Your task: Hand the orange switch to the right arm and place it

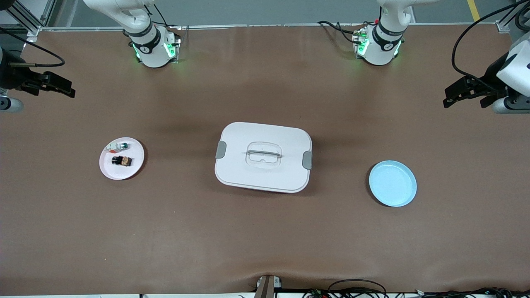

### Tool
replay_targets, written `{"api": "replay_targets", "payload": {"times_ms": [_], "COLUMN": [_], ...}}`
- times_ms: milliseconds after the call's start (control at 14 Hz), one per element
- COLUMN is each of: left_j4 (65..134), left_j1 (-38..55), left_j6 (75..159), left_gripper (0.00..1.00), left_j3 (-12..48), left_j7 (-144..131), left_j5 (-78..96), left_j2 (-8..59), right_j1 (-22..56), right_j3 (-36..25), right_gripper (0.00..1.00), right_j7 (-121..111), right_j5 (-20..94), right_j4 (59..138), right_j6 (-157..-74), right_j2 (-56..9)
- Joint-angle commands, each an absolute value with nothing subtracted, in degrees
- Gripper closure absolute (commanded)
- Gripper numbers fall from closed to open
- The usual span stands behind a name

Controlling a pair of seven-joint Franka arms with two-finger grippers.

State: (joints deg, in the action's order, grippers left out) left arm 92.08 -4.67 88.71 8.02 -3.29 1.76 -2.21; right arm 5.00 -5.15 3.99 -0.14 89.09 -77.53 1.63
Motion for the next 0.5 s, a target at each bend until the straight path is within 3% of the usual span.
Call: {"api": "replay_targets", "payload": {"times_ms": [0, 427], "left_j4": [91.4, 91.4], "left_j1": [-4.7, -4.7], "left_j6": [87.7, 87.7], "left_gripper": [0.0, 0.0], "left_j3": [8.2, 8.2], "left_j7": [-2.7, -2.7], "left_j5": [1.1, 1.1], "left_j2": [-2.2, -2.2], "right_j1": [4.8, 5.0], "right_j3": [-4.9, -4.8], "right_gripper": [0.0, 0.0], "right_j7": [5.0, 5.0], "right_j5": [0.5, 0.6], "right_j4": [94.8, 95.1], "right_j6": [-80.3, -80.4], "right_j2": [6.8, 7.7]}}
